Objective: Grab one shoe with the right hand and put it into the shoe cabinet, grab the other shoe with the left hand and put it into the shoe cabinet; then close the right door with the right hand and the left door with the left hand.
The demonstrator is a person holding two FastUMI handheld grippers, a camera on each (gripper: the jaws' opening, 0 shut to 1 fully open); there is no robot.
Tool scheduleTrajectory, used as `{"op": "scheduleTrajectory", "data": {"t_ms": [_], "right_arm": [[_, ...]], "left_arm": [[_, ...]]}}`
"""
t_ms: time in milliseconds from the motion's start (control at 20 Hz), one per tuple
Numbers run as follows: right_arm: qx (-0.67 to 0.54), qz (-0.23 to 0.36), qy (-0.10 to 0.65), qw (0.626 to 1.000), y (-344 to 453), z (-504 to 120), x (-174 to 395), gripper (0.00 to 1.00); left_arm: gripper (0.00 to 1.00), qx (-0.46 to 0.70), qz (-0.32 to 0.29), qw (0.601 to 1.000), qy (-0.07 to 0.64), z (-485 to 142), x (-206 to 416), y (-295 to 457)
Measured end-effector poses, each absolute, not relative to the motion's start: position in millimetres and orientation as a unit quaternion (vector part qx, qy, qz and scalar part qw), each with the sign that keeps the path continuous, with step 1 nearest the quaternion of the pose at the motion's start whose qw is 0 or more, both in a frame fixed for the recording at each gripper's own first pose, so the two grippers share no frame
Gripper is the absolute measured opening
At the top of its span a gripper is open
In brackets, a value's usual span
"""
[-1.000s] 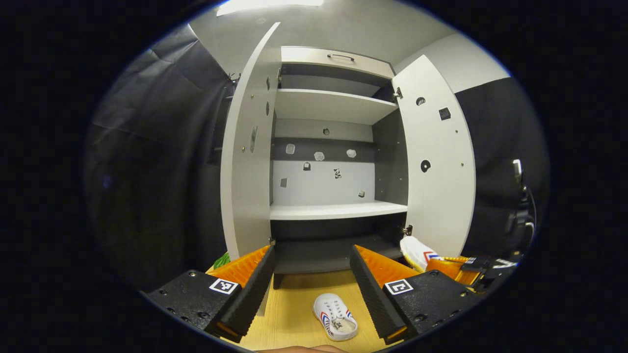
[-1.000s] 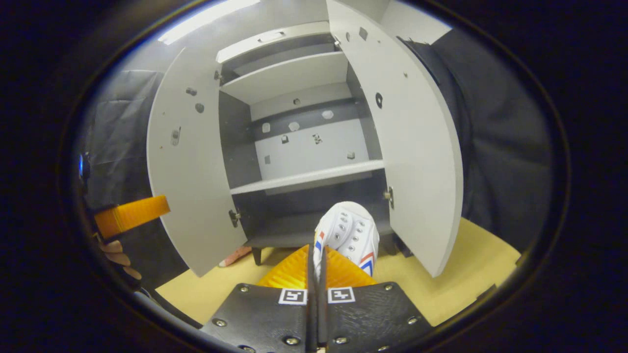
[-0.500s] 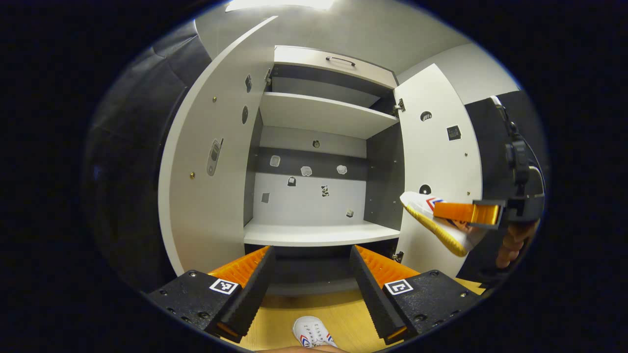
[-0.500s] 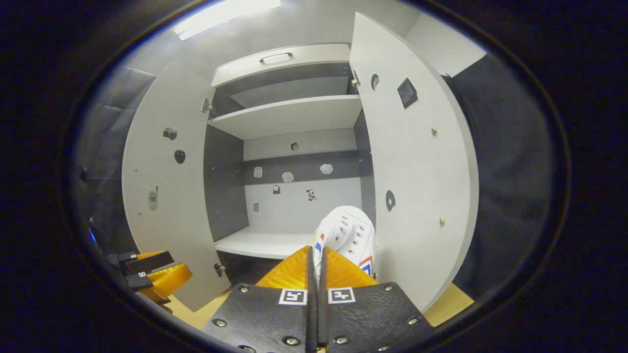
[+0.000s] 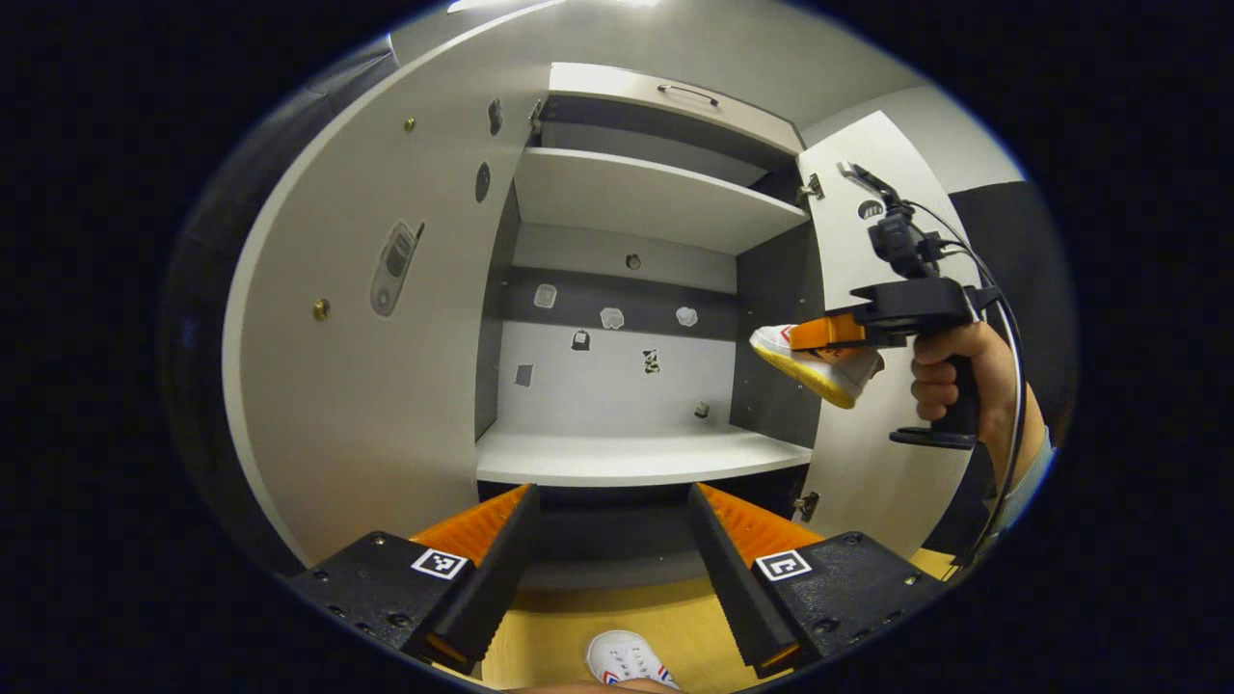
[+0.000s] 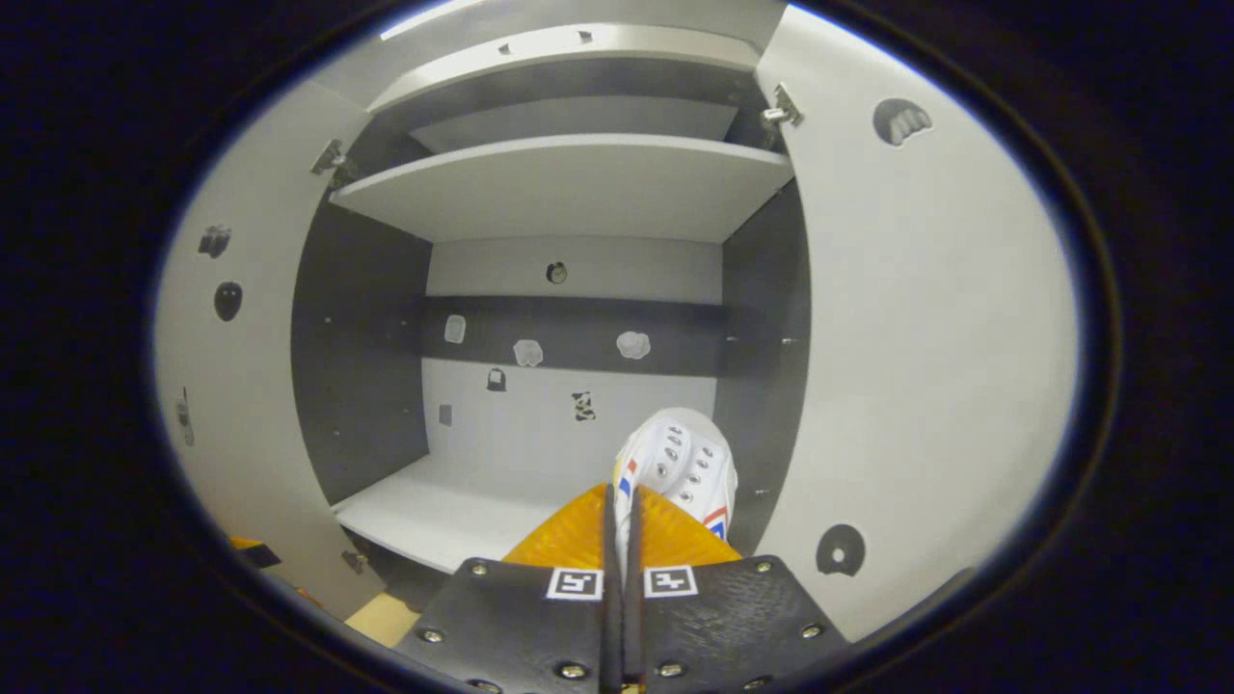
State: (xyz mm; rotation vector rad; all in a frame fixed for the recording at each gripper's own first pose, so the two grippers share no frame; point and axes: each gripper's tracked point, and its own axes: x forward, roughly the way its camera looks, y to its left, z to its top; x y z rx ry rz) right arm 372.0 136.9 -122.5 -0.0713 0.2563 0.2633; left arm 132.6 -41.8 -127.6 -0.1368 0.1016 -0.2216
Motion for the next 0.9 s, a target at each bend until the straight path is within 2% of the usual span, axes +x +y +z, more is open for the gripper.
{"op": "scheduleTrajectory", "data": {"t_ms": [300, 350, 400, 500, 600, 900], "right_arm": [[-0.075, 0.148, 0.162, 0.973, 168.1, -179.4, 418.6, 0.01], [-0.077, 0.147, 0.166, 0.972, 168.5, -185.8, 424.1, 0.05], [-0.080, 0.144, 0.167, 0.972, 169.3, -191.7, 430.1, 0.01], [-0.100, 0.134, 0.148, 0.975, 163.9, -191.2, 442.1, 0.01], [-0.114, 0.110, 0.088, 0.983, 160.1, -168.9, 459.7, 0.01], [-0.110, 0.120, 0.093, 0.982, 163.3, -170.5, 432.0, 0.01]], "left_arm": [[0.93, -0.070, -0.118, 0.987, 0.084, -146.3, 150.5, -44.3], [0.93, -0.069, -0.117, 0.987, 0.089, -148.1, 152.3, -43.8], [0.93, -0.070, -0.114, 0.987, 0.089, -148.3, 155.6, -42.4], [0.93, -0.066, -0.107, 0.988, 0.092, -151.5, 160.3, -41.0], [0.93, -0.065, -0.107, 0.987, 0.100, -155.5, 159.1, -42.4], [0.93, -0.065, -0.103, 0.987, 0.109, -159.4, 161.0, -44.7]]}}
